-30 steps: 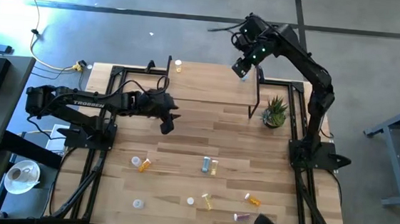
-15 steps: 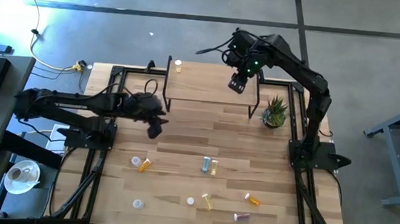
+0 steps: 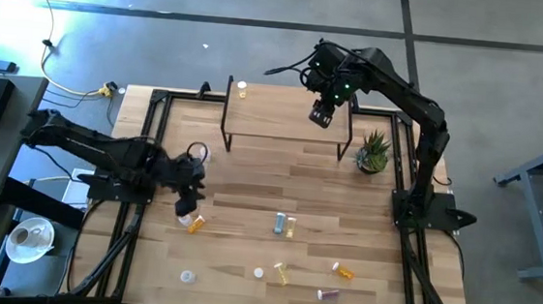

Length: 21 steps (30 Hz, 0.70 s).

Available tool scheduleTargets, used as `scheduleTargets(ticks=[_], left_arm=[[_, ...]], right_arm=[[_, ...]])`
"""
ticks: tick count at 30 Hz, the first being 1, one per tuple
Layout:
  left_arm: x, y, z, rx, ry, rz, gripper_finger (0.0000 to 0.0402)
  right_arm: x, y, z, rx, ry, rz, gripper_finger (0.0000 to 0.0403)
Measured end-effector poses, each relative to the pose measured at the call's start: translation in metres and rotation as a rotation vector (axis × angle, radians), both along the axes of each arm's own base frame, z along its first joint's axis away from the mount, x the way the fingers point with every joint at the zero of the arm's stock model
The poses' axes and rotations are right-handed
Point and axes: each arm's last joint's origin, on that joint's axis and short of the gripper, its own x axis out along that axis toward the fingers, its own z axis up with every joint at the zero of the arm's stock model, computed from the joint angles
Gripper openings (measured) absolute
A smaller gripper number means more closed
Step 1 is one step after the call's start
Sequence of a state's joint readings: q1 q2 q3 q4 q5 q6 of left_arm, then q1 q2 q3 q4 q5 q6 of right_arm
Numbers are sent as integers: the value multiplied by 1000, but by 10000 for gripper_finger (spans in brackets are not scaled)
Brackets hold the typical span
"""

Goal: Pick and place medicine bottles onto shelf by color
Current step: Put the middle transparent pill bottle on the shelf

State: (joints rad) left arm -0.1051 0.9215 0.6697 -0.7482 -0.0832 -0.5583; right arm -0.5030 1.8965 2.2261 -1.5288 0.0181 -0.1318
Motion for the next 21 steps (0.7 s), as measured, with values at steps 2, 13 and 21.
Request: scheduleTargets(ticks=[2,13,21], left_arm=[[-3,-7,-1,-16,26,-13,161],[-15,-38,-4,-196,114,-44,161],[-20,-47,-5,-235,150,-12,173]], right_arm=[[0,0,0,0,1,0,170],[0,0,0,-1,-2,0,170],[3,-2,1,-20,-34,3,170]])
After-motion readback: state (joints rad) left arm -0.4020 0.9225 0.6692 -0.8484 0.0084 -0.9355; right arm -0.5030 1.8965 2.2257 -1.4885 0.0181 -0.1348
